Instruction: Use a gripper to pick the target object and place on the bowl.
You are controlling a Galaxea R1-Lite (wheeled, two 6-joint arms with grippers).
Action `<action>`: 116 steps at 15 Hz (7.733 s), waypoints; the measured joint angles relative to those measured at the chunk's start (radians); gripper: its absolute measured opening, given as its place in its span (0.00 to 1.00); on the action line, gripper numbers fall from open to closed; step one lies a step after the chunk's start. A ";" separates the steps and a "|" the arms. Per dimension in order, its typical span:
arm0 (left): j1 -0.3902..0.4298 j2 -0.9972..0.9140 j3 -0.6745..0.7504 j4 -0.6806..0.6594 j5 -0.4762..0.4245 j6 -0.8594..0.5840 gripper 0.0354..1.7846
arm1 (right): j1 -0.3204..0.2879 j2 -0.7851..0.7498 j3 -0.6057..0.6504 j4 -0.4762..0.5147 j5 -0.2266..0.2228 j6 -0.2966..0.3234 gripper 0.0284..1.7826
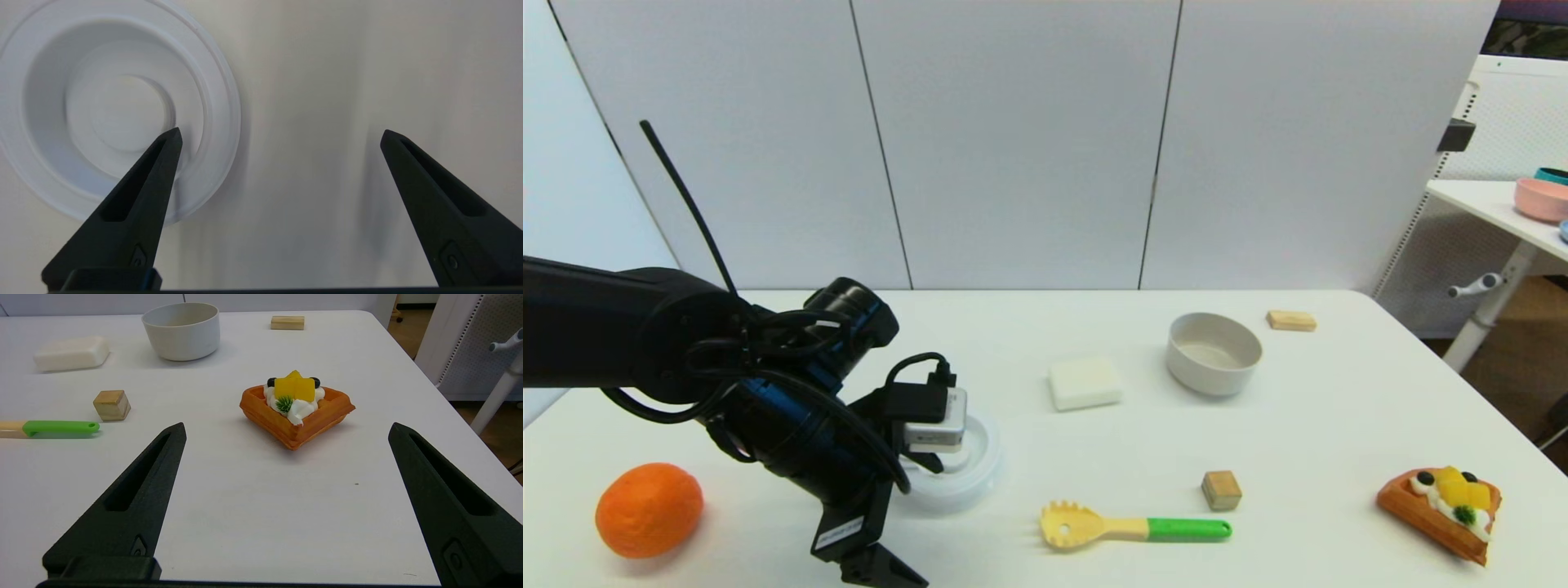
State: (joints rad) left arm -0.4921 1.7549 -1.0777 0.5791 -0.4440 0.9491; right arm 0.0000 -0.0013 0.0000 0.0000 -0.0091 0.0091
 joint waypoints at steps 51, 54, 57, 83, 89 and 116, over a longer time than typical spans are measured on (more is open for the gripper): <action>-0.195 0.290 -0.888 -0.087 -0.043 -0.242 0.06 | 0.000 0.000 0.000 0.000 0.000 0.000 0.96; -0.243 0.356 -0.901 -0.290 -0.046 -0.349 0.06 | 0.000 0.000 0.000 0.000 0.000 0.000 0.96; -0.279 0.413 -0.903 -0.516 -0.046 -0.467 0.06 | 0.000 0.000 0.000 0.000 0.000 0.000 0.96; -0.322 0.775 -0.901 -0.982 -0.041 -0.732 0.06 | 0.000 0.000 0.000 0.000 0.000 0.000 0.96; -0.322 0.771 -0.901 -0.979 -0.041 -0.723 0.06 | 0.000 0.000 0.000 0.000 0.000 0.000 0.96; -0.123 -0.226 -0.104 -0.630 0.168 -0.623 0.90 | 0.000 0.000 0.000 0.000 0.000 0.000 0.96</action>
State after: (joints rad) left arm -0.6151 1.5294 -1.1819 -0.0513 -0.2762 0.3262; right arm 0.0000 -0.0013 0.0000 0.0000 -0.0091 0.0091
